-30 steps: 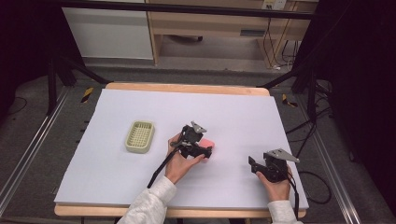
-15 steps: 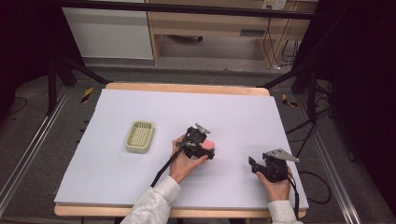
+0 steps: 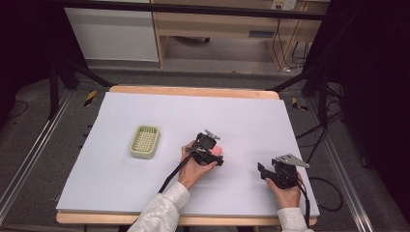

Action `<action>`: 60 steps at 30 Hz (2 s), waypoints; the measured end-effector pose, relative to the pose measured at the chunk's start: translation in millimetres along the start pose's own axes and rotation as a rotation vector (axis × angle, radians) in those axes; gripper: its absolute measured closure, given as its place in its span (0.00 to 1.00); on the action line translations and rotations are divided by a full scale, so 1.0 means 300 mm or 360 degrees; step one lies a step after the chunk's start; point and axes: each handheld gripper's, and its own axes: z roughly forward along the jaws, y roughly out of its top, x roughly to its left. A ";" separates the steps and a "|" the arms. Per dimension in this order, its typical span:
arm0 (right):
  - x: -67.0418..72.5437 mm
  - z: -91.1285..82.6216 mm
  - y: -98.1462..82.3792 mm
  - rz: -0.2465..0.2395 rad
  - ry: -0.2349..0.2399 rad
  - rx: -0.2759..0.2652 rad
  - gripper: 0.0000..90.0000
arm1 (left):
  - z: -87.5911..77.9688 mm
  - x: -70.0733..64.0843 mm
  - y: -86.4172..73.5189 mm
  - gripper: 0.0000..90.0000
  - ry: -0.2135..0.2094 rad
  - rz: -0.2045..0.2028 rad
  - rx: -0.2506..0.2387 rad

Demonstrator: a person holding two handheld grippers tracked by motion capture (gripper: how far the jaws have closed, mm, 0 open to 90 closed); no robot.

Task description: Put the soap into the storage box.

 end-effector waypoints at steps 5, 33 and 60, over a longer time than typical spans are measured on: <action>0.000 0.001 0.000 0.0000 0.0007 0.0004 0.45 | 0.010 0.003 0.000 0.29 0.0000 -0.0009 0.0006; -0.001 0.005 -0.001 -0.0009 0.0014 0.0018 0.46 | 0.020 0.008 0.004 0.40 -0.0003 -0.0054 0.0085; -0.002 0.001 -0.001 0.0002 0.0025 0.0012 0.46 | -0.063 0.031 -0.004 0.41 -0.0013 -0.0005 0.0035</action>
